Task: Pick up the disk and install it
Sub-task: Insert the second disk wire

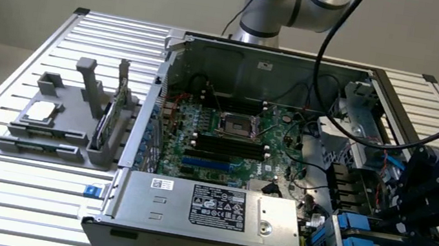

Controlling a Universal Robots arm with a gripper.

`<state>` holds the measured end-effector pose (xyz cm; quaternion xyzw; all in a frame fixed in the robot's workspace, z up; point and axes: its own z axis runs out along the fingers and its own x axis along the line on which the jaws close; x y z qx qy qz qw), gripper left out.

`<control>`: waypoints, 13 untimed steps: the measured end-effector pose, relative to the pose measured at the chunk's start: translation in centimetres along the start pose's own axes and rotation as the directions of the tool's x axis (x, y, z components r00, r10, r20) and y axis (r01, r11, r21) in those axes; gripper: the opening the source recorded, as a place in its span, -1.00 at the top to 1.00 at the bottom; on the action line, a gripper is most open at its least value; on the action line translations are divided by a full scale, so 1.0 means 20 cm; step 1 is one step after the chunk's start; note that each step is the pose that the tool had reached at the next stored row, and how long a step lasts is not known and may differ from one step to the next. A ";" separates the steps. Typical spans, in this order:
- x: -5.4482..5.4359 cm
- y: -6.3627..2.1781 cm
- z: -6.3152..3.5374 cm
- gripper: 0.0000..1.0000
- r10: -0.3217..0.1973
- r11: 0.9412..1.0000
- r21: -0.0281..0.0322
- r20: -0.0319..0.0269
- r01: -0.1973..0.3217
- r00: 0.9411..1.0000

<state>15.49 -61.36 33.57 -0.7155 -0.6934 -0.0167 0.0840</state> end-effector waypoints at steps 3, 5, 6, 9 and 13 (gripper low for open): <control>0.00 0.000 0.003 0.66 0.000 1.000 0.000 0.000 0.000 1.000; 0.00 0.000 0.005 0.66 0.000 1.000 0.000 0.000 0.000 1.000; 0.00 0.001 0.006 0.66 -0.001 1.000 0.000 0.000 0.001 1.000; 0.00 0.001 0.007 0.66 -0.001 1.000 0.000 -0.001 0.001 1.000; 0.00 0.001 0.006 0.63 -0.001 1.000 0.000 -0.001 0.001 1.000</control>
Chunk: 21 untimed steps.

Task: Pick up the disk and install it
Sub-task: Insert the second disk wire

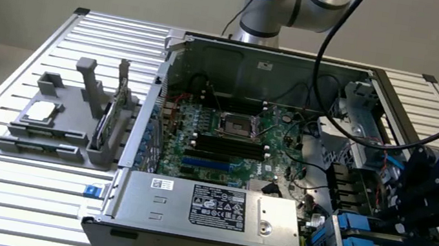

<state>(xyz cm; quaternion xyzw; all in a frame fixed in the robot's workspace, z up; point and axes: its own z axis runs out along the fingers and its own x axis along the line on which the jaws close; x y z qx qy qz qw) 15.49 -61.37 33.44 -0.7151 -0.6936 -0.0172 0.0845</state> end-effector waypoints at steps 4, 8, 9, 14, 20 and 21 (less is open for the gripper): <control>0.00 -0.003 -0.027 0.39 0.000 1.000 0.000 0.001 0.000 1.000; 0.01 -0.006 -0.061 0.04 0.000 1.000 0.000 0.001 0.000 1.000; 0.01 -0.007 -0.070 -0.07 0.000 1.000 0.000 0.001 0.000 1.000; 0.02 -0.017 -0.115 -0.42 0.000 1.000 0.000 0.001 0.000 1.000; 0.02 -0.076 -0.139 -0.55 -0.001 1.000 0.000 0.001 0.001 1.000; 0.02 -0.092 -0.139 -0.55 -0.002 1.000 0.000 0.001 0.002 1.000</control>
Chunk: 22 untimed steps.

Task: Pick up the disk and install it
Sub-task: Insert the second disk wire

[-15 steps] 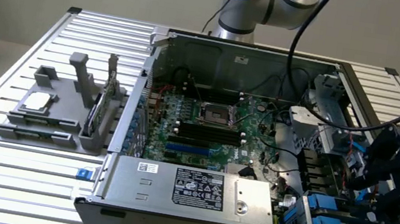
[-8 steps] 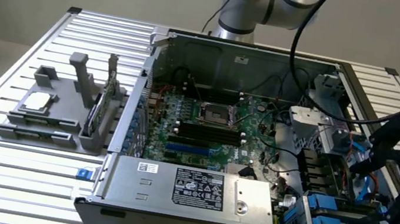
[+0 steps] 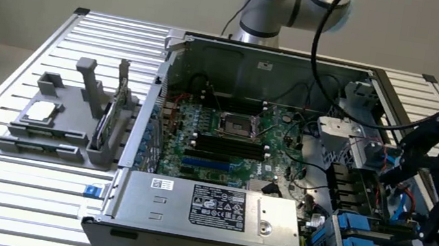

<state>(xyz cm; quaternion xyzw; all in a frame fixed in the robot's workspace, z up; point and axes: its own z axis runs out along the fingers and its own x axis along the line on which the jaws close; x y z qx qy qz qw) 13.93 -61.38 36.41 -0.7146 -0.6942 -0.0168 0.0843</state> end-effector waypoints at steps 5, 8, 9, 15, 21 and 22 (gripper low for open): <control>0.00 -0.074 0.004 -0.55 -0.004 1.000 0.001 0.000 0.004 1.000; 0.00 -0.116 0.006 -0.55 -0.006 1.000 0.001 0.001 0.006 1.000; 0.00 -0.131 0.007 -0.55 -0.006 1.000 0.001 0.001 0.006 1.000; 0.01 -0.185 -0.006 -0.38 -0.008 1.000 0.001 0.001 0.008 1.000; 0.04 -0.198 -0.039 0.11 -0.014 1.000 0.000 0.002 0.014 1.000; 0.04 -0.200 -0.047 0.22 -0.014 1.000 -0.001 0.001 0.014 1.000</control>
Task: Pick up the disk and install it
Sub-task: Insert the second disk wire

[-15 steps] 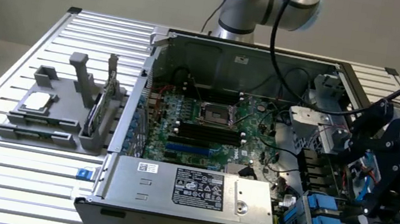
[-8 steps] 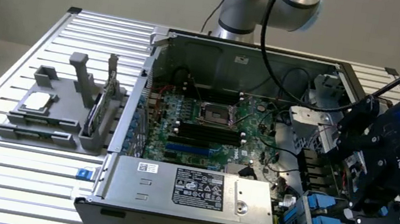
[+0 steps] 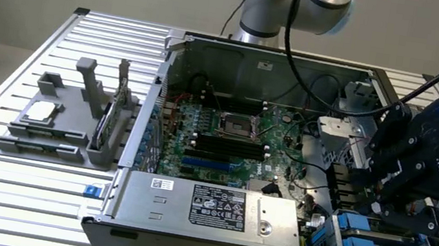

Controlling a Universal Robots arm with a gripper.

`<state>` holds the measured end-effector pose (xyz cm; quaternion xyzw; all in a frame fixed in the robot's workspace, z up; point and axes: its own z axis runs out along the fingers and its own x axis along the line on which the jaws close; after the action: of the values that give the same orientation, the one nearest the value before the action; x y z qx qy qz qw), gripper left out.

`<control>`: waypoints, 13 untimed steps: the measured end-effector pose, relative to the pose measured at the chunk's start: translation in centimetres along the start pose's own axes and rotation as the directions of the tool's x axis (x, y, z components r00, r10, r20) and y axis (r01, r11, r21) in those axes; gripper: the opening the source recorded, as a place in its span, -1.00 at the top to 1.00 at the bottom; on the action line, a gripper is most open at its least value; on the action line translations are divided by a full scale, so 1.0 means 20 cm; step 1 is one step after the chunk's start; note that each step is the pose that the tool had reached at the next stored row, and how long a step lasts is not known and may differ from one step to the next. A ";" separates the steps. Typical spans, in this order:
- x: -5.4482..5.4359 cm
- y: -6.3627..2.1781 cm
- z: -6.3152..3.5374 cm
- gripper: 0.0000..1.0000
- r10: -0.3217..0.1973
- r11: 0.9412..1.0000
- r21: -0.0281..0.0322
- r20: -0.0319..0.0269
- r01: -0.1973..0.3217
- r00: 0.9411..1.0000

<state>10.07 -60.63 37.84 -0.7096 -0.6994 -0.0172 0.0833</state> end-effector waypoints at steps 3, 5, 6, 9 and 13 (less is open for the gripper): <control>0.02 -0.004 -0.021 0.46 -0.001 1.000 -0.003 0.003 0.001 1.000; 0.02 -0.005 -0.025 0.69 -0.002 1.000 -0.007 0.006 0.002 1.000; 0.02 -0.005 -0.025 0.69 -0.003 1.000 -0.007 0.006 0.003 1.000; 0.02 -0.005 -0.025 0.79 -0.003 1.000 -0.007 0.006 0.003 1.000; 0.02 -0.005 -0.025 0.79 -0.003 1.000 -0.007 0.007 0.003 1.000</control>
<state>10.01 -60.25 38.42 -0.7090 -0.7006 -0.0174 0.0786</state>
